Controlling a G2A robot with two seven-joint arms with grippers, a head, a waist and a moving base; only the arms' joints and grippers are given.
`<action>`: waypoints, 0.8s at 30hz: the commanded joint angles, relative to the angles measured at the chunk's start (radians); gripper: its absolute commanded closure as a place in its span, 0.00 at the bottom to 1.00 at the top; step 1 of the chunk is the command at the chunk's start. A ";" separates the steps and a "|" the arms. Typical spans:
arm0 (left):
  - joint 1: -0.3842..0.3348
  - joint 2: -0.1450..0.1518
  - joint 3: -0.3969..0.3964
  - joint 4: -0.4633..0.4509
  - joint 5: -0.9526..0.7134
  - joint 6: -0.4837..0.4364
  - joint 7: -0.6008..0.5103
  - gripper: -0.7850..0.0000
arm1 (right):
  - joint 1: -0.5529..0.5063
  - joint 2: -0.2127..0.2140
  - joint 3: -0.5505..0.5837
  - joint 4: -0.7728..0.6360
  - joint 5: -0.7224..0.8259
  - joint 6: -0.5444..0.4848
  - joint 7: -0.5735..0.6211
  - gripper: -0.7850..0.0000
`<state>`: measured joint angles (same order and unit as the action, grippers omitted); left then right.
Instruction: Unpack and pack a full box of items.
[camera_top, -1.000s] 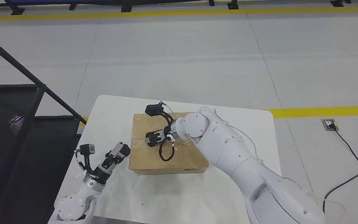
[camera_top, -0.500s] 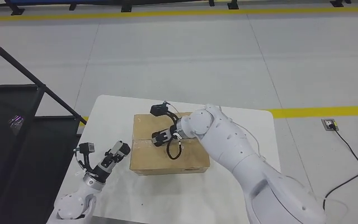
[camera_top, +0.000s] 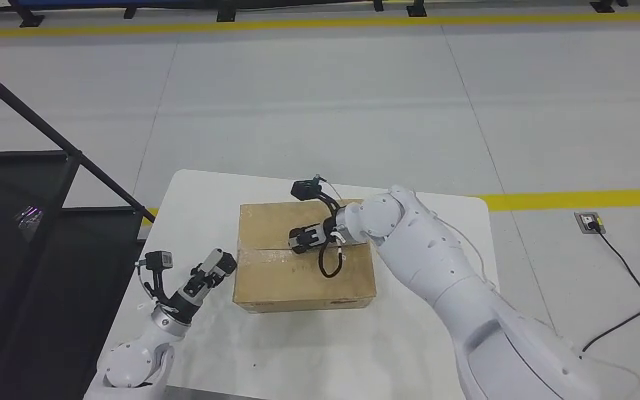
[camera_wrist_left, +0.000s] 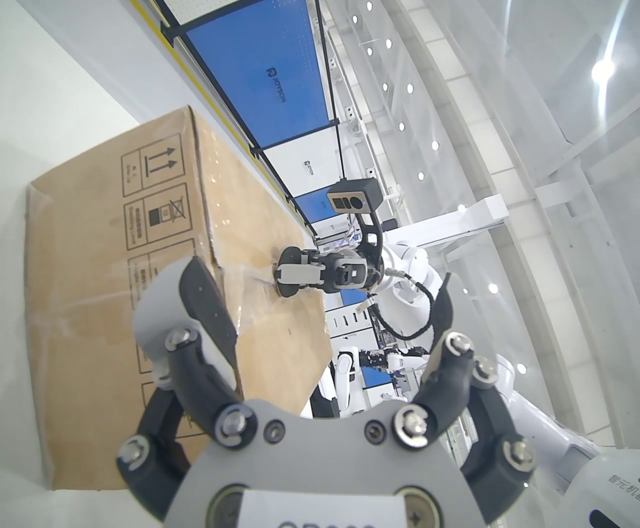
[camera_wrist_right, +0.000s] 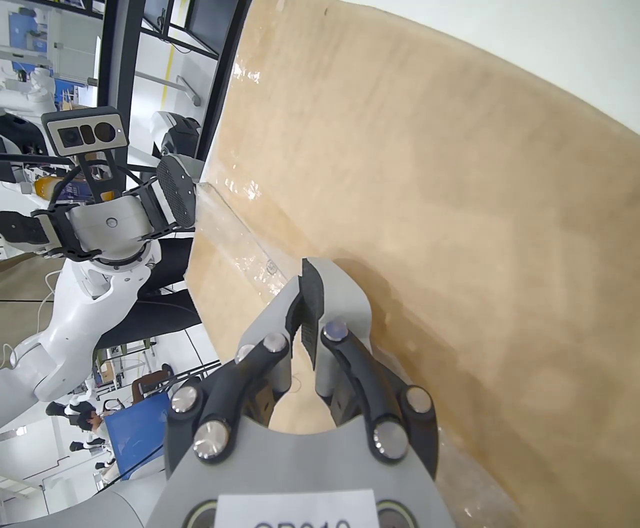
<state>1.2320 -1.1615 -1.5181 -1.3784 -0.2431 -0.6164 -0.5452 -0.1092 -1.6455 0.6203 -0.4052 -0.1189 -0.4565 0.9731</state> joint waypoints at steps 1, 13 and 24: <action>0.000 0.000 0.000 0.000 -0.001 -0.001 0.000 0.00 | -0.011 0.015 0.013 -0.029 -0.008 0.006 0.000 1.00; 0.013 0.003 -0.005 -0.008 -0.005 -0.010 0.009 0.00 | -0.120 0.124 0.121 -0.298 -0.106 0.148 0.014 1.00; 0.023 0.004 -0.003 -0.021 -0.004 -0.012 0.009 0.00 | -0.340 0.247 0.300 -0.693 -0.309 0.400 0.038 1.00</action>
<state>1.2536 -1.1574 -1.5216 -1.3976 -0.2465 -0.6283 -0.5356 -0.4296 -1.4065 0.9087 -1.0621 -0.3921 -0.1114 1.0154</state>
